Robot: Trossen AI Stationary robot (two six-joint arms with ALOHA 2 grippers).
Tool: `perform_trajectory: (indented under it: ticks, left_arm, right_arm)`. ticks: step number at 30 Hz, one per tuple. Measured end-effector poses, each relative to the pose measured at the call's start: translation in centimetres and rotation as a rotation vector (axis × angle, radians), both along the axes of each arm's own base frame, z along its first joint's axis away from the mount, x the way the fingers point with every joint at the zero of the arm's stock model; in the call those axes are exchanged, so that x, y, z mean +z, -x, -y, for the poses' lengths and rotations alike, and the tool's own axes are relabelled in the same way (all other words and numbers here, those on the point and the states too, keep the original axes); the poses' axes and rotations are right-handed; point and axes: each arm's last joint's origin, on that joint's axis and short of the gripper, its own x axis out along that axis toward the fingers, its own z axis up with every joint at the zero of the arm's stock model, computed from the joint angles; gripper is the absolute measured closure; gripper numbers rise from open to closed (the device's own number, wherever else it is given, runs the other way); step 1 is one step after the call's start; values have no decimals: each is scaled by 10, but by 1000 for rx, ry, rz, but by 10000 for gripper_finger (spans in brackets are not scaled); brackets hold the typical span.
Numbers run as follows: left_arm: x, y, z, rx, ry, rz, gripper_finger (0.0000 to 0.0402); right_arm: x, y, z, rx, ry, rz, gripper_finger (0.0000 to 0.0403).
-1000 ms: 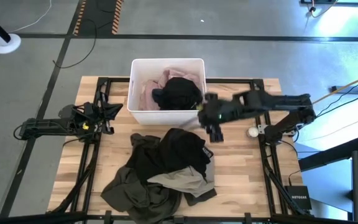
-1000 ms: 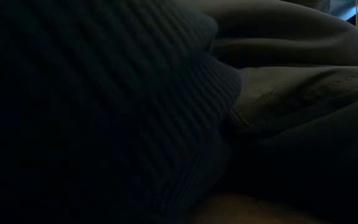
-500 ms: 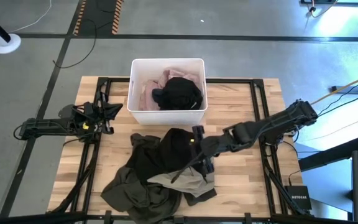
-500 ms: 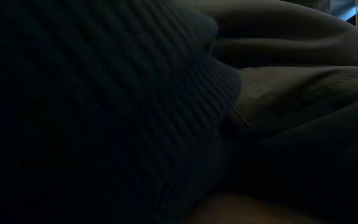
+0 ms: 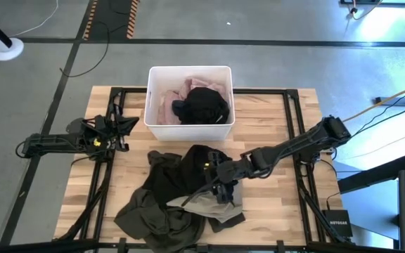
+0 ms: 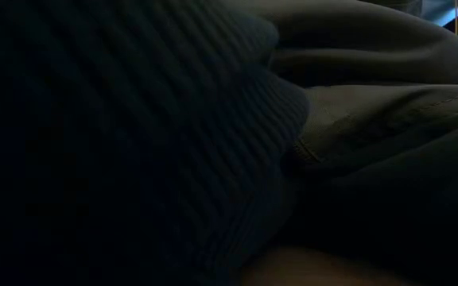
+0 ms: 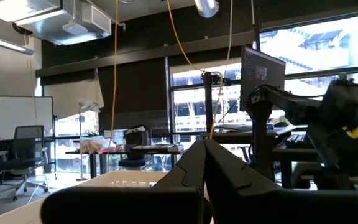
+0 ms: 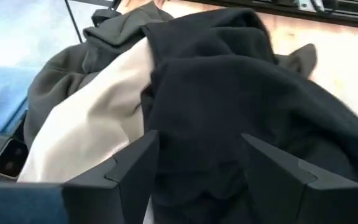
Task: Sort clothes
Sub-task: Put the black shirt into the white laundry organizer
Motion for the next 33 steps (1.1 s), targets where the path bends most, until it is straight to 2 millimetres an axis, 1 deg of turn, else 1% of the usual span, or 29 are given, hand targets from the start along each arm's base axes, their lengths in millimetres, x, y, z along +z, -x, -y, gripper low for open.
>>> perform_trajectory:
  ticks: [6, 13, 21, 23, 25, 26, 28, 32, 33]
  left_arm:
    - [0, 0, 0, 0, 0, 0, 402]
    - [0, 0, 0, -2, 5, 1, 402]
    - [0, 0, 0, -3, 6, 1, 401]
    - [0, 0, 0, -3, 6, 1, 402]
    - [0, 0, 0, -3, 6, 1, 402]
    - [0, 0, 0, -3, 6, 1, 402]
    - [0, 0, 0, -3, 6, 1, 402]
    - [0, 0, 0, -9, 17, 5, 401]
    - [0, 0, 0, -9, 18, 5, 402]
  right_arm:
    - [-16, -10, -2, -16, 45, -1, 166]
    - [-33, -18, 0, -48, 236, -8, 166]
    - [-59, -30, 11, -86, 314, -68, 166]
    - [-63, -32, 13, -88, 332, -79, 174]
    - [-65, -32, 13, -83, 346, -86, 196]
    - [-65, -32, 13, -82, 353, -87, 214]
    - [-65, -32, 13, -74, 371, -85, 259]
    - [-58, -28, 14, -67, 408, -95, 371]
    - [-54, -26, 15, -71, 414, -97, 381]
